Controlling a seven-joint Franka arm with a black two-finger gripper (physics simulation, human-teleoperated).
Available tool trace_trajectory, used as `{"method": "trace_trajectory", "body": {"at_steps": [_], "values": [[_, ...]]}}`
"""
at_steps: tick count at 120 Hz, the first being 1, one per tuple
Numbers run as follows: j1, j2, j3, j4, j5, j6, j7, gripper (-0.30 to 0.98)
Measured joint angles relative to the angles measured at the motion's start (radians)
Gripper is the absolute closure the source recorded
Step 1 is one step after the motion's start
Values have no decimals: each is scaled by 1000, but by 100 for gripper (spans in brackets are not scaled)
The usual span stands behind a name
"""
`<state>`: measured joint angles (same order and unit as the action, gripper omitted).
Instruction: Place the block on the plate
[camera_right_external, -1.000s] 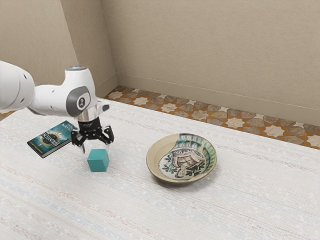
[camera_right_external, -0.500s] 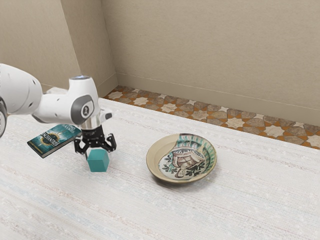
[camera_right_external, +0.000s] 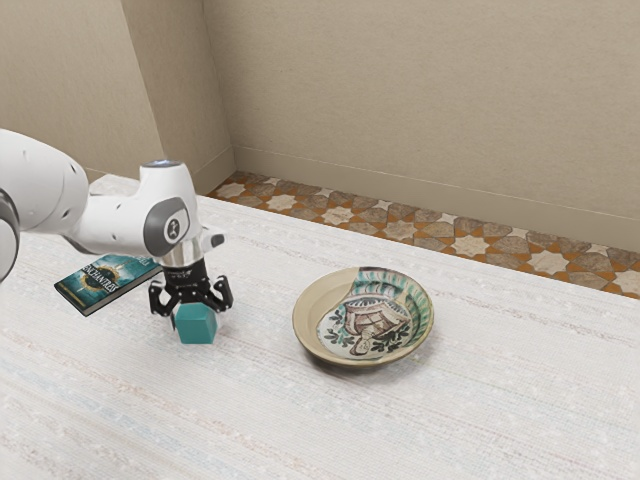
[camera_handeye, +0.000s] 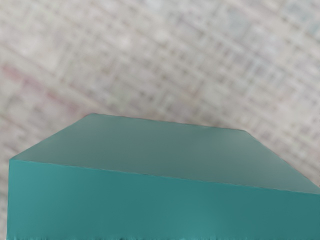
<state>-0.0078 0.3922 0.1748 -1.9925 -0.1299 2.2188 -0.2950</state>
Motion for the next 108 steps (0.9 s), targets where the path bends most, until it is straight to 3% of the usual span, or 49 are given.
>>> {"method": "trace_trajectory", "body": {"at_steps": [55,108], "values": [[-1,5,1,-2,-16,1,3,22],[-4,-2,2,-1,-17,-2,1,26]]}}
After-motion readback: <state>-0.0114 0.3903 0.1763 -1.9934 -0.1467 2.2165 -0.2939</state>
